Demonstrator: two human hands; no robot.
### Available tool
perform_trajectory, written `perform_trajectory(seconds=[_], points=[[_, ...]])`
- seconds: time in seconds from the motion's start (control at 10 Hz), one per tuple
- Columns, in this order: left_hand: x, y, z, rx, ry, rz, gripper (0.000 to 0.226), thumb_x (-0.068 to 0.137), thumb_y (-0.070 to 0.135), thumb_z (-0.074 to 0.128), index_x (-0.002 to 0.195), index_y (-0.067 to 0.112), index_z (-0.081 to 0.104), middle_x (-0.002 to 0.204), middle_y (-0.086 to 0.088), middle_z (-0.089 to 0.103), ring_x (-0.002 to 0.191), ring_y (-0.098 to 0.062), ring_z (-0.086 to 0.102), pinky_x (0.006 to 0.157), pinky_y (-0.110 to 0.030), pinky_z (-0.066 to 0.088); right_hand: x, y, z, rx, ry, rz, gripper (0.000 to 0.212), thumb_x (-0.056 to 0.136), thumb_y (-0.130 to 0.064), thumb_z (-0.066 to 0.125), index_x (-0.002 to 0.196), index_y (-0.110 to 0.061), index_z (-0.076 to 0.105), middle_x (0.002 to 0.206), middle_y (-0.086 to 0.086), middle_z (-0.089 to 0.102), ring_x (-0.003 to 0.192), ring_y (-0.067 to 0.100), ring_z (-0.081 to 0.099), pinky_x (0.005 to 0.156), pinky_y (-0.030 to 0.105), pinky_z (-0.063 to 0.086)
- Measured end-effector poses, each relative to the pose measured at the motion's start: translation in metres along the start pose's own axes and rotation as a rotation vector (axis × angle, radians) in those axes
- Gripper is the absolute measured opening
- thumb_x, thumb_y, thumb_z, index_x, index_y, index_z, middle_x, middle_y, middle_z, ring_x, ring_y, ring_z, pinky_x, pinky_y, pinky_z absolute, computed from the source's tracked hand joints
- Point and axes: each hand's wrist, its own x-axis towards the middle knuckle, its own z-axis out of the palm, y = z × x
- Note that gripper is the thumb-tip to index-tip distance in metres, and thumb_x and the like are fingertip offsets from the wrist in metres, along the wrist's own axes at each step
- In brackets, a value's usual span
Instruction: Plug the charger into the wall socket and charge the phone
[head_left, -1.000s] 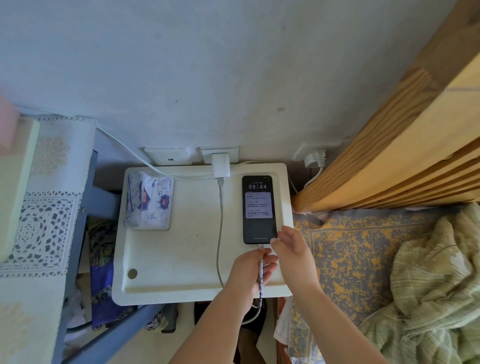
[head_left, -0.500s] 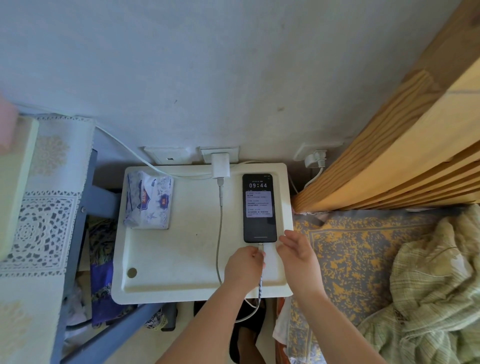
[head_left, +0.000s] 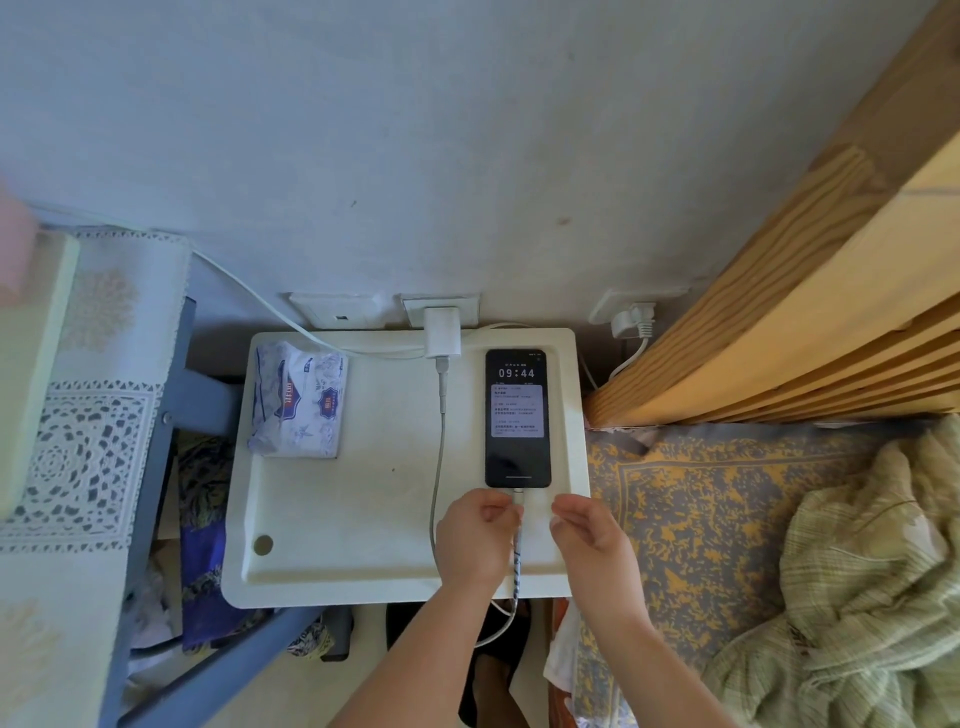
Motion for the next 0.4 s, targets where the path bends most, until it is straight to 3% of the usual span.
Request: perform_trajectory(seconds=[0.1,0.2,0.4], points=[[0.000,0.000,-0.005,-0.018,-0.003,-0.001,0.014,0.087,0.020,0.065,0.101,0.018,0.068,0.097,-0.003,0.072,0.090,-0.021,0.067,0.085,-0.042,0.057,-0.001,-0.001,0.001,-0.010,-0.009,-0.009,0.026,0.093,-0.016,0.056,0.117,-0.026,0.060,0.110,-0.017,0.062,0.109,0.007,0.058,0.086,0.023,0.040],[-0.004,0.003,-0.011,0.032,0.013,0.029,0.012,0.087,0.024,0.064,0.098,0.024,0.061,0.085,0.012,0.064,0.089,-0.016,0.063,0.074,-0.026,0.049,-0.002,-0.003,0.001,-0.032,-0.024,-0.024,0.029,0.094,-0.018,0.054,0.121,-0.028,0.058,0.116,-0.014,0.063,0.112,0.007,0.057,0.090,0.025,0.040],[-0.016,0.021,-0.032,0.211,0.089,0.242,0.029,0.086,0.025,0.061,0.115,0.024,0.058,0.106,0.008,0.064,0.095,-0.011,0.060,0.071,-0.018,0.039,-0.008,-0.014,-0.003,-0.290,-0.020,-0.175,0.038,0.096,-0.023,0.049,0.133,-0.030,0.048,0.129,-0.010,0.056,0.118,0.012,0.051,0.088,0.026,0.040]])
